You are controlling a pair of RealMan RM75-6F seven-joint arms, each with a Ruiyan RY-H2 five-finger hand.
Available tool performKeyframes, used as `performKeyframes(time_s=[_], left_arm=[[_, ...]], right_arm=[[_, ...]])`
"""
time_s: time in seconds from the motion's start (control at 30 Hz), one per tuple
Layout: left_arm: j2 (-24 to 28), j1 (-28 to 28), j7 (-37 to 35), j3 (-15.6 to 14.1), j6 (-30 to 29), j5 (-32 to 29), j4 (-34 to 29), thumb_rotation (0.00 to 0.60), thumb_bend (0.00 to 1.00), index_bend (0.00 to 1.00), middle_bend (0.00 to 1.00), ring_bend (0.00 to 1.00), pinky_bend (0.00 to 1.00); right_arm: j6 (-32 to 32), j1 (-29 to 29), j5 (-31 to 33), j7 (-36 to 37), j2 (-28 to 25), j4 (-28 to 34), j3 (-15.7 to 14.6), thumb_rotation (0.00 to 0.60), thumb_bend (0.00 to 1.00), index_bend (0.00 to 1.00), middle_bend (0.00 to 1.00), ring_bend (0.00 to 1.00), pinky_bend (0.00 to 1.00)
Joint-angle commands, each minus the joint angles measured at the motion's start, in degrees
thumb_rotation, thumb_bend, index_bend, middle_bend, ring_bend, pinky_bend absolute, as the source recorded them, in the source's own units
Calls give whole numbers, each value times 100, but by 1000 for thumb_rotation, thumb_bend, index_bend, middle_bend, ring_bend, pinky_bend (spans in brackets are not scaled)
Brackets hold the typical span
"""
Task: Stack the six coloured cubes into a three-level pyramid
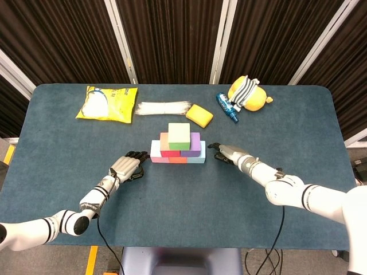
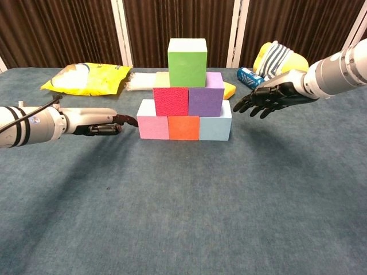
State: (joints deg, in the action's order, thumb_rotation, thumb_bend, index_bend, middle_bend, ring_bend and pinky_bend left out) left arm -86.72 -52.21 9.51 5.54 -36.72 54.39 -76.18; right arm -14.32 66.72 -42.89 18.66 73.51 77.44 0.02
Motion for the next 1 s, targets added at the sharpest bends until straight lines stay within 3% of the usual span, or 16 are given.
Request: performKeyframes(time_s=[0.03,0.2,0.3,0.43,0.5,0.57,0.6,0.63,0.7,0.77,0.87,1.0], left_arm=[[43,29,-15,-12,-19,8,-39,1,831,87,0,0,0],[293,196,-104,-2,-243,44,-321,2,822,84,0,0,0],[652,481,-293,4,-613,177,-710,6,817,82,0,0,0],[1275,1047,-583,-84,-1330,507,-1282,17,806,82,0,0,0],[1510,1348,-691,-145,-1739,646,-1478,60,767,82,0,0,0],[1726,1715,-789,-215,-2251,780,-1630,134,685,82,0,0,0],[1795,1869,-816,-246,-2474,837,-1670,156,657,82,0,0,0],[1885,2076,-833,-302,-2758,915,-1706,176,630,82,0,0,0],[1964,2370,-825,-370,-3174,1004,-1721,201,574,81,0,0,0],[2028,2709,-831,-453,-3622,1105,-1742,207,548,77,0,0,0],[2129,3173,-877,-611,-4184,1326,-1818,211,523,72,0,0,0],[2198,3654,-903,-841,-4716,1719,-1887,215,523,71,0,0,0]], right_arm=[[-55,7,53,-43,-37,45,-52,0,1000,172,0,0,0],[-279,-68,56,-158,-285,303,-141,0,1000,164,0,0,0],[-675,-268,-60,-288,-720,745,-206,0,1000,154,0,0,0],[-1634,-849,-406,-471,-1515,1588,-294,0,1000,134,0,0,0],[-2144,-1199,-615,-526,-1838,1937,-350,0,989,116,0,0,0],[-2803,-1671,-896,-564,-2119,2254,-428,0,878,89,0,0,0],[-3104,-1890,-1008,-546,-2197,2351,-449,19,737,65,0,0,0],[-3530,-2194,-1153,-500,-2252,2443,-464,35,670,51,0,0,0],[-4173,-2647,-1417,-459,-2256,2488,-498,114,426,10,0,0,0],[-4905,-3155,-1751,-435,-2167,2414,-539,145,300,0,0,0,2],[-5818,-3785,-2164,-467,-1923,2208,-572,166,219,0,0,0,11],[-6629,-4390,-2675,-575,-1618,1969,-618,199,201,0,0,0,14]])
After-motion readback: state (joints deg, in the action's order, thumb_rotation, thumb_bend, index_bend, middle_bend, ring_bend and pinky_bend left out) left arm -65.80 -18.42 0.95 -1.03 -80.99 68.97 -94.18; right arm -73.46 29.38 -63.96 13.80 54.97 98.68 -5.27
